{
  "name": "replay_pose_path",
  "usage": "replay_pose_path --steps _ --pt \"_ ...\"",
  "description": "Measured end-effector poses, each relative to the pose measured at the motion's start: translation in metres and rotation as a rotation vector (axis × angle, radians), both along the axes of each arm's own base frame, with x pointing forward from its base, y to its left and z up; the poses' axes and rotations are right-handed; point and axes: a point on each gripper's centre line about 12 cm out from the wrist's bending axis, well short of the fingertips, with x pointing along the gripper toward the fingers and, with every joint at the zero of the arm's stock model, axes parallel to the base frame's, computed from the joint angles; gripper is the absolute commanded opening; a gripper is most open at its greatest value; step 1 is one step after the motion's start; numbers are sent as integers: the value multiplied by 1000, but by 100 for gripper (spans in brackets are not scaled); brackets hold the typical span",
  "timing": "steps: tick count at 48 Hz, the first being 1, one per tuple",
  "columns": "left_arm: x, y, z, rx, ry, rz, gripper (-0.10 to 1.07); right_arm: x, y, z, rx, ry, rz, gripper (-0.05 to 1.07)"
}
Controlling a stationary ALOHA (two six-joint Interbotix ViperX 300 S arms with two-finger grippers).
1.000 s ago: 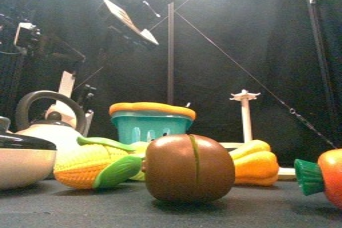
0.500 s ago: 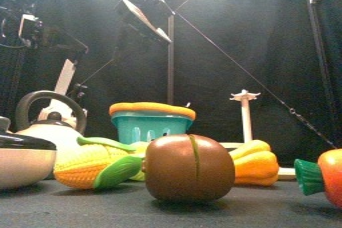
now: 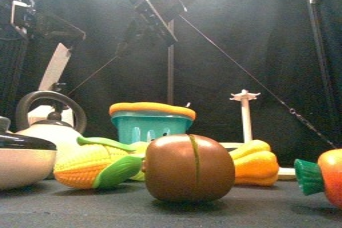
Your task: Grab cleaver handle
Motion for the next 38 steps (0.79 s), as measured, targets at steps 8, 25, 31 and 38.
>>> replay_pose_path --steps 8,25,31,38 --pt "0 -1 -3 -8 22 -3 65 -6 -2 -4 29 -13 25 12" --pt "-4 -9 8 5 -16 -37 65 -26 -6 -10 73 -44 87 12" --pt "-7 -15 13 12 -42 -64 65 -34 -7 -9 91 -70 123 12" --pt "-7 -16 13 13 -46 -72 65 -44 -9 -7 116 -111 162 12"
